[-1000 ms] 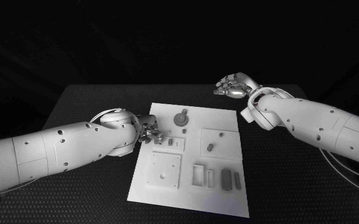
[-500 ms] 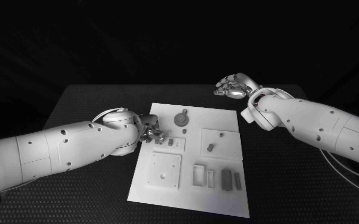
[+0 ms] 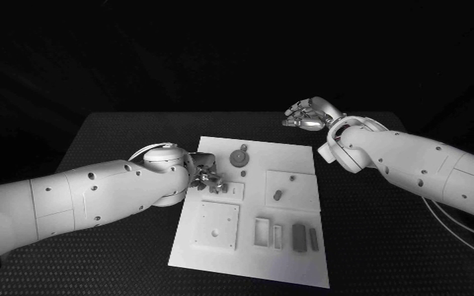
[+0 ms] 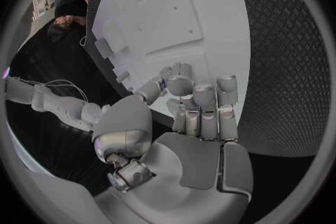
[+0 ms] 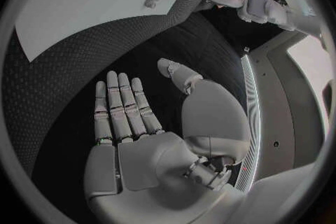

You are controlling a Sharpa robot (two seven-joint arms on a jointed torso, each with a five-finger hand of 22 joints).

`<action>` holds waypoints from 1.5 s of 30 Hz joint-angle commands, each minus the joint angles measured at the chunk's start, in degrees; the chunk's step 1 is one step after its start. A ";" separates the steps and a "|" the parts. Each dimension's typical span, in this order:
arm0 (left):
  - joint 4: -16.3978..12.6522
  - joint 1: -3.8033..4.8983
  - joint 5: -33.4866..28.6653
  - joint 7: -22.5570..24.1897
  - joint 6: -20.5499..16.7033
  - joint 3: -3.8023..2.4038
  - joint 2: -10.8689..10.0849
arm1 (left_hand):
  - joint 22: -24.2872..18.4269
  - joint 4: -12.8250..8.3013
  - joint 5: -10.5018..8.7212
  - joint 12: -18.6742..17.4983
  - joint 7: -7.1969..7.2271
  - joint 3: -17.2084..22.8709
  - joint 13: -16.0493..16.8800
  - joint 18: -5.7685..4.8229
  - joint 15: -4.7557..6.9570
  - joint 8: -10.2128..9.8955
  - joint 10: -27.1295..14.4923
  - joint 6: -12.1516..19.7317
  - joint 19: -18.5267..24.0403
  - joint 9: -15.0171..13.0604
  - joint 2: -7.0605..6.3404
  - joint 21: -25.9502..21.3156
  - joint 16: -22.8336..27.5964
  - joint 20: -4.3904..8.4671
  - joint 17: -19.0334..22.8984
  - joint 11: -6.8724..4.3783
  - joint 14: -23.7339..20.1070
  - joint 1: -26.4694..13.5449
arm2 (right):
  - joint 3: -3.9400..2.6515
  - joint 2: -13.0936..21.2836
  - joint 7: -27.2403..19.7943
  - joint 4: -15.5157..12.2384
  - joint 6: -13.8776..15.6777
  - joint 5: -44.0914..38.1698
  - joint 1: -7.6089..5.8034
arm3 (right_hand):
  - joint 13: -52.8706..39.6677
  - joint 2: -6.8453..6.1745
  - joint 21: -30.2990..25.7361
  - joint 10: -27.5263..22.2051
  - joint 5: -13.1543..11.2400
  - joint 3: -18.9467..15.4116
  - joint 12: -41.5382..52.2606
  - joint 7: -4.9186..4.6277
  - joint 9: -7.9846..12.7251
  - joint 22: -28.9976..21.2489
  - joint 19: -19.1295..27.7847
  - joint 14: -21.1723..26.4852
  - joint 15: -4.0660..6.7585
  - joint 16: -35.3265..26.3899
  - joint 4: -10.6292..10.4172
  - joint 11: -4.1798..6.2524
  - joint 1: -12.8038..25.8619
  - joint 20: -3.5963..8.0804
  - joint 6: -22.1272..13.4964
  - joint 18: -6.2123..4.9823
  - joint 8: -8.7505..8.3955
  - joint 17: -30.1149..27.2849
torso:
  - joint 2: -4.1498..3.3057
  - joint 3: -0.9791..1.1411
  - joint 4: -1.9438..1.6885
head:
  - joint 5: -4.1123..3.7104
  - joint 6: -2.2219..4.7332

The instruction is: Assemble the parts on the task board

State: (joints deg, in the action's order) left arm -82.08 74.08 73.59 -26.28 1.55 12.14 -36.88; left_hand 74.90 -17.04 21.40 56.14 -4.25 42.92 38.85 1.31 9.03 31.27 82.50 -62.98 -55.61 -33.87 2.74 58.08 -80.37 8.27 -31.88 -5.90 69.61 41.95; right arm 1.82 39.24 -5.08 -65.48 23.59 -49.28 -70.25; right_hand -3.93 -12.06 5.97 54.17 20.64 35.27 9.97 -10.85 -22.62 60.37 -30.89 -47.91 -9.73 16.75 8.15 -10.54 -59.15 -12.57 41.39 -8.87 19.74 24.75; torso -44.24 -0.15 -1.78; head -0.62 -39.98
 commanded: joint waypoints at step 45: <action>0.22 -0.68 2.53 -0.54 -1.00 0.24 -1.66 | 1.11 0.57 1.18 0.78 5.57 1.32 0.01 1.31 1.53 0.97 -1.29 -6.04 -0.45 -0.03 1.06 0.54 -0.64 6.99 -0.08 -1.59 1.37 0.03 | -0.02 -0.01 -0.30 -0.01 -0.81 -0.53 0.16 | 0.01 0.05 -0.59 0.63 0.60 -0.45 -0.60 -1.63 0.12 0.43 0.38 0.20 -0.35 -0.37 0.11 -0.05 -0.08 0.03 -0.37 0.67 0.26 -0.21 | 0.00 0.00 -0.06 | -0.37 -0.18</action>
State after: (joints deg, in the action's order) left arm -82.08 73.77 75.27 -25.56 0.21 12.06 -38.54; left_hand 74.92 -17.08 22.40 56.53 -4.19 43.11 38.85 2.22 9.00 32.02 82.46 -63.04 -55.60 -33.89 2.97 58.34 -80.76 8.27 -31.91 -5.87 69.68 41.72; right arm 1.82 39.26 -5.06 -65.49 23.47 -49.32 -70.12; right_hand -3.93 -12.06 5.75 54.38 20.86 35.11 9.74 -10.85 -22.58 60.74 -30.90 -47.90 -9.71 16.75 8.30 -10.74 -59.15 -12.57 41.39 -8.88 19.74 24.59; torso -44.23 -0.20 -1.84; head -0.99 -40.15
